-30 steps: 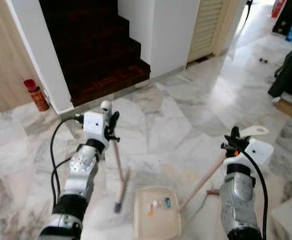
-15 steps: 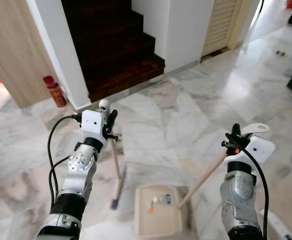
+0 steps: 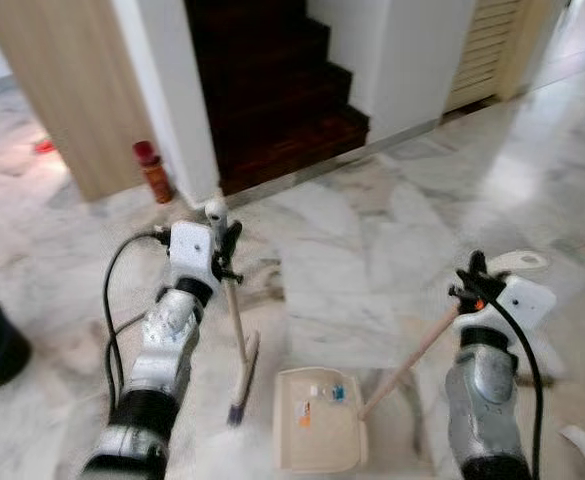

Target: Sweep floor

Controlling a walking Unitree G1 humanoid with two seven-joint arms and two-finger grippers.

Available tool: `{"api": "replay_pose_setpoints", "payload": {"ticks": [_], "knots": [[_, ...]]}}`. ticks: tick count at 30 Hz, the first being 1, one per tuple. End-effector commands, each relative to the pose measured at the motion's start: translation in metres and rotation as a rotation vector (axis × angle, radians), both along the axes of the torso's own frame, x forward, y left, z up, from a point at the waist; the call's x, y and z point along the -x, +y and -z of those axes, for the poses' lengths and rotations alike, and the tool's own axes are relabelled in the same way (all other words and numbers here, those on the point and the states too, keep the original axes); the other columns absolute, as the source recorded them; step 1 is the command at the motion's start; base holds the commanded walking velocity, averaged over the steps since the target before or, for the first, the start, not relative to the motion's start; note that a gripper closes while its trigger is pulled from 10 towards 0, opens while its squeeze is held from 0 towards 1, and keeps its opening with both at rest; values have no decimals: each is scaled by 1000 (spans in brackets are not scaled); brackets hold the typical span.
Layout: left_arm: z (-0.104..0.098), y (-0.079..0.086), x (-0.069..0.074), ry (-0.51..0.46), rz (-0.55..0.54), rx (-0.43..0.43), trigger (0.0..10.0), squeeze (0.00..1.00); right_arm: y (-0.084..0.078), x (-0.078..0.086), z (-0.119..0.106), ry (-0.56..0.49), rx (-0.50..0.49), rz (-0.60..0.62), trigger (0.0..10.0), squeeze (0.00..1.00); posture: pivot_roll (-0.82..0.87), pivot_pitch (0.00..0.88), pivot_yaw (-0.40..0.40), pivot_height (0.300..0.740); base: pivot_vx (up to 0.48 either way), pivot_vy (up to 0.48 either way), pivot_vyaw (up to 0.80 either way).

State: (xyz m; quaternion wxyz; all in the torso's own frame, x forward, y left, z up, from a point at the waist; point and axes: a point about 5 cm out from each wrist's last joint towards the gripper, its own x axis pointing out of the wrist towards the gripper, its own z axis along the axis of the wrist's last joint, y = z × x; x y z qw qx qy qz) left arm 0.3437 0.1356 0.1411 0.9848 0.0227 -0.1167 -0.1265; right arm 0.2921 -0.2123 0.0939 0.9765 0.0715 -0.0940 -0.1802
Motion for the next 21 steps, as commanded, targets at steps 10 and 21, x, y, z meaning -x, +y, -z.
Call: {"api": "replay_pose_setpoints", "payload": {"ticks": [10, 21], "knots": [[-11, 1, -2, -43, 1, -2, 10000, 0, 4, -6, -17, -77, -7, -11, 10000, 0, 89, 12, 0, 740, 0, 267, 184], [-12, 1, -3, -43, 2, -3, 10000, 0, 5, -6, -17, -77, -2, -13, 10000, 0, 90, 16, 0, 740, 0, 267, 317]]}}
